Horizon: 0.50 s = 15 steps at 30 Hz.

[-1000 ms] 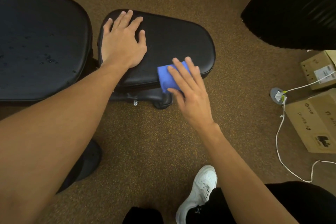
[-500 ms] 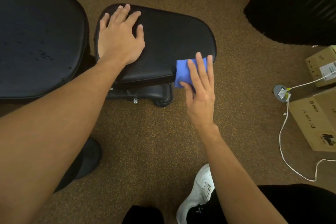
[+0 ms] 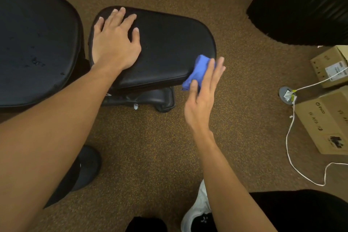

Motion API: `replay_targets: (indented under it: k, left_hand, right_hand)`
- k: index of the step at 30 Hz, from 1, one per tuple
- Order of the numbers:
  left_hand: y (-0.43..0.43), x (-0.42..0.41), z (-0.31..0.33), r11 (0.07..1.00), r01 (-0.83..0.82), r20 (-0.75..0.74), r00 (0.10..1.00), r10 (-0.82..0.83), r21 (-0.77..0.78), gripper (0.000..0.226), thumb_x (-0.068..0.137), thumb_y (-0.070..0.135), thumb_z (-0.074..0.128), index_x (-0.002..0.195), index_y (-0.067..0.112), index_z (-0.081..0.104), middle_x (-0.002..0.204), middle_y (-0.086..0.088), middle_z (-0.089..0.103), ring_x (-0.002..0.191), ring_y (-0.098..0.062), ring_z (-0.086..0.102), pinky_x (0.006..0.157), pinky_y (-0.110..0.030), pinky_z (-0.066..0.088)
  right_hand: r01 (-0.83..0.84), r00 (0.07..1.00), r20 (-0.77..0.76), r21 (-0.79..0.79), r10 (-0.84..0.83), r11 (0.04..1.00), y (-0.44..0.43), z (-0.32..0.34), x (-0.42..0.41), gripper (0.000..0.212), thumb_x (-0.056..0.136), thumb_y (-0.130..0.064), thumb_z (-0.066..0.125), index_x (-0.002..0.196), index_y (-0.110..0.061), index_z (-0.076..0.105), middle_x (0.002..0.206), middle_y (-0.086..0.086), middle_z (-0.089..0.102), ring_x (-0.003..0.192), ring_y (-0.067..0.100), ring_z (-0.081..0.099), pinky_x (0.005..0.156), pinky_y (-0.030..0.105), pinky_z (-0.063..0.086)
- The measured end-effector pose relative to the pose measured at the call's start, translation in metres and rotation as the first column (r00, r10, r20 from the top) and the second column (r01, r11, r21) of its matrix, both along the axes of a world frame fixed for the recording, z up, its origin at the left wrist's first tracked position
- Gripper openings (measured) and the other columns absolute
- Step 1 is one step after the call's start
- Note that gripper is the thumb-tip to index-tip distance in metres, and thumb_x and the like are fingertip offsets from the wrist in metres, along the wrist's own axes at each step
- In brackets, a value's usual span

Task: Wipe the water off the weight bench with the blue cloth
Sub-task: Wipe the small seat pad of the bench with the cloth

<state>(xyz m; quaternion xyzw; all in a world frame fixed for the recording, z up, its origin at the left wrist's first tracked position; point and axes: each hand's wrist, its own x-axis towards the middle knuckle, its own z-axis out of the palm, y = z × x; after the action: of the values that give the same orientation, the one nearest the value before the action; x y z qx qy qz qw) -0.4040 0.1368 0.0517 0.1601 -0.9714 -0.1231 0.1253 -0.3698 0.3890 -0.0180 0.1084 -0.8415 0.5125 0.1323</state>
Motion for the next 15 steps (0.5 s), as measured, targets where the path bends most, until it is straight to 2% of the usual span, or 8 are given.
replay_targets:
  k: [2,5,7,9,10,13,15]
  left_hand:
    - [0.0,0.0,0.0,1.0,0.002,0.0,1.0,-0.002,-0.001,0.057,0.108,0.046,0.032,0.161,0.028,0.04,0.173,-0.001,0.028,0.162,-0.017,0.017,0.132,-0.047,0.009]
    - [0.001,-0.001,0.001,1.0,0.003,0.003,1.0,-0.003,-0.006,0.056,0.108,0.046,0.032,0.161,0.028,0.04,0.173,-0.002,0.029,0.162,-0.017,0.018,0.132,-0.048,0.01]
    - [0.001,-0.001,0.001,1.0,-0.002,0.001,1.0,0.002,-0.012,0.057,0.108,0.046,0.032,0.161,0.027,0.041,0.173,-0.002,0.029,0.162,-0.018,0.018,0.132,-0.049,0.01]
    - [0.002,-0.002,0.001,1.0,-0.009,0.003,1.0,0.009,-0.018,0.057,0.108,0.046,0.032,0.161,0.027,0.041,0.173,-0.003,0.029,0.162,-0.019,0.019,0.131,-0.05,0.011]
    - [0.002,-0.002,0.001,1.0,-0.01,0.004,1.0,0.01,-0.022,0.057,0.108,0.046,0.032,0.161,0.027,0.041,0.173,-0.003,0.029,0.162,-0.019,0.019,0.131,-0.051,0.011]
    - [0.002,-0.002,0.001,1.0,0.0,0.015,1.0,0.0,-0.025,0.058,0.108,0.045,0.032,0.162,0.026,0.039,0.173,-0.004,0.028,0.162,-0.02,0.018,0.131,-0.052,0.011]
    - [0.001,-0.003,0.0,1.0,0.006,0.03,1.0,-0.005,-0.021,0.058,0.108,0.045,0.031,0.162,0.027,0.037,0.174,-0.004,0.025,0.162,-0.021,0.016,0.132,-0.053,0.009]
  right_hand:
    - [0.091,0.987,0.143,-0.153,-0.069,0.984,-0.005,-0.001,-0.008,0.064,0.116,-0.027,0.034,0.17,-0.013,0.004,0.179,0.004,-0.002,0.165,0.019,-0.001,0.133,0.053,0.012]
    - [0.197,0.959,0.261,-0.33,-0.111,0.923,-0.014,0.0,-0.026,0.067,0.111,-0.051,0.031,0.17,-0.031,0.007,0.178,-0.005,0.015,0.163,0.015,0.019,0.131,0.051,0.023]
    - [0.276,0.933,0.326,-0.383,-0.151,0.881,-0.019,-0.002,-0.034,0.068,0.106,-0.064,0.031,0.168,-0.043,0.011,0.175,-0.006,0.025,0.159,0.018,0.031,0.127,0.053,0.031]
    - [0.325,0.919,0.344,-0.394,-0.19,0.859,-0.027,0.0,-0.029,0.063,0.103,-0.074,0.032,0.161,-0.06,0.013,0.171,-0.005,0.033,0.152,0.03,0.042,0.119,0.062,0.04]
    - [0.343,0.914,0.349,-0.4,-0.206,0.85,-0.034,0.001,-0.019,0.063,0.103,-0.073,0.034,0.16,-0.061,0.012,0.171,-0.005,0.032,0.152,0.031,0.042,0.118,0.063,0.04]
    - [0.375,0.891,0.406,-0.4,-0.205,0.837,-0.06,0.01,0.017,0.072,0.107,-0.054,0.035,0.17,-0.034,0.005,0.177,-0.003,0.018,0.161,0.017,0.024,0.13,0.05,0.024]
    - [0.386,0.873,0.452,-0.41,-0.183,0.826,-0.067,0.013,0.025,0.073,0.108,-0.05,0.034,0.17,-0.032,-0.001,0.177,-0.004,0.017,0.161,0.014,0.022,0.131,0.045,0.022]
